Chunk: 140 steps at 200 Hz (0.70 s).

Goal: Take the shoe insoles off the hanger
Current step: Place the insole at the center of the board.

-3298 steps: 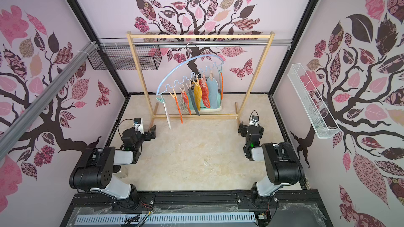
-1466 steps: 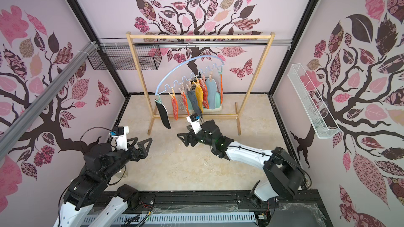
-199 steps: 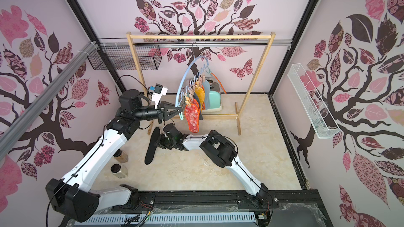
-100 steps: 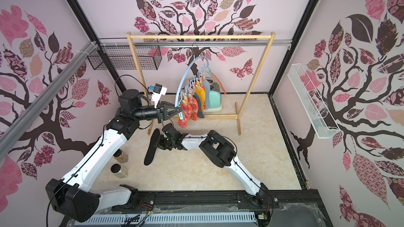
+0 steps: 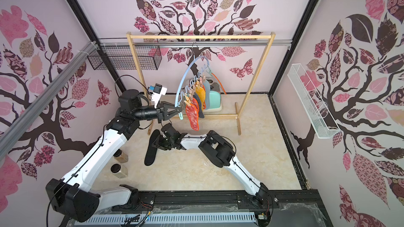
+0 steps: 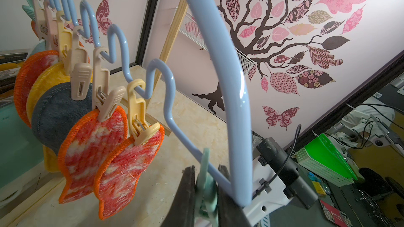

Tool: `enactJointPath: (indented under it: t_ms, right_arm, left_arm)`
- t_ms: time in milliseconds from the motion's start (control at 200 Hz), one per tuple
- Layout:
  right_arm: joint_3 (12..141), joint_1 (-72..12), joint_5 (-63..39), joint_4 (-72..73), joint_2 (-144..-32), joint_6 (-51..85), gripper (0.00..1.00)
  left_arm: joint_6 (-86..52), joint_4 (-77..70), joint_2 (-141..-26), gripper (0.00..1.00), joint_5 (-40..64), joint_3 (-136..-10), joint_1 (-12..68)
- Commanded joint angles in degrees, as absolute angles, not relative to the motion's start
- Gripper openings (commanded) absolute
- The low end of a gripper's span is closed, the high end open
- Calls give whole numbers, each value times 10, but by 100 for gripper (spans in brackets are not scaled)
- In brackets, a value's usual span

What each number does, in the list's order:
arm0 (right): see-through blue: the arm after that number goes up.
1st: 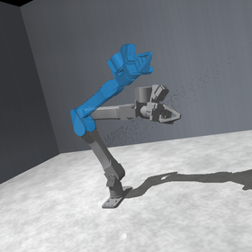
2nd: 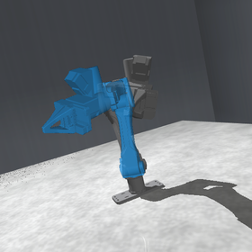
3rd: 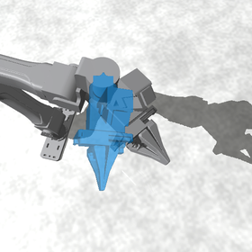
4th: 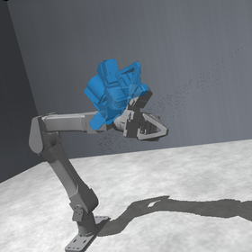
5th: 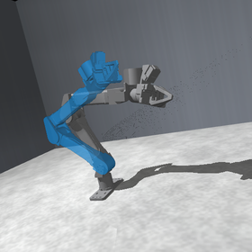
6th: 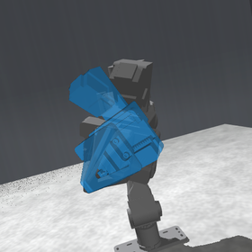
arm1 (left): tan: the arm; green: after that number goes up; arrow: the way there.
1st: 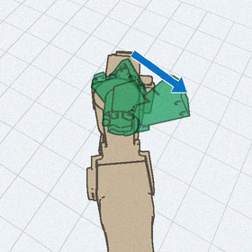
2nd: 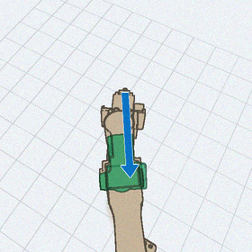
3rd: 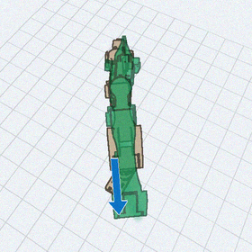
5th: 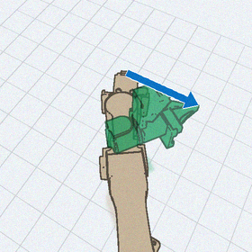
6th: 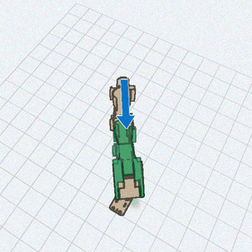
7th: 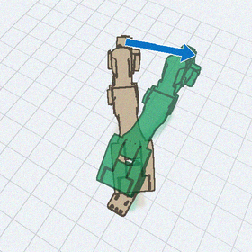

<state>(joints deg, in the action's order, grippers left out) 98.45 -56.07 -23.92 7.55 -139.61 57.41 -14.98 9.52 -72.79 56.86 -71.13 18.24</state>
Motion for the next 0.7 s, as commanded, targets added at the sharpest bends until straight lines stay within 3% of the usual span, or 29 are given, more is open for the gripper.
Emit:
enactJointPath:
  t_ms: [0,310,695]
  right_arm:
    - [949,-564,-217,44,-1367,556,39]
    - [873,-565,-198,50,-1311,518,49]
    - [932,-569,-245,65,-1359,536,38]
  left_arm:
    - [-148,83,-715,0,574,-708,179]
    - [-148,83,-713,0,572,-707,178]
    - [-148,83,-710,0,572,-706,178]
